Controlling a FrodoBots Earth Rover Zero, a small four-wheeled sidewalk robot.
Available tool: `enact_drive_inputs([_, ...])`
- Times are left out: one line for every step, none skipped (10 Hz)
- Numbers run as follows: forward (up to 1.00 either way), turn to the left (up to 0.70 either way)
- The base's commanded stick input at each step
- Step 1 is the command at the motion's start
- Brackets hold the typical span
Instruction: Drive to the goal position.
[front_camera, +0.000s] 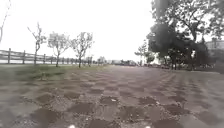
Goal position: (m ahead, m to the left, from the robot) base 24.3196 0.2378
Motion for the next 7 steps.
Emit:
enact_drive_inputs([0.85, 0.00])
enact_drive_inputs([0.85, 0.00])
enact_drive_inputs([0.85, 0.00])
enact_drive_inputs([0.85, 0.00])
enact_drive_inputs([0.85, 0.00])
enact_drive_inputs([0.85, 0.00])
enact_drive_inputs([0.85, 0.00])
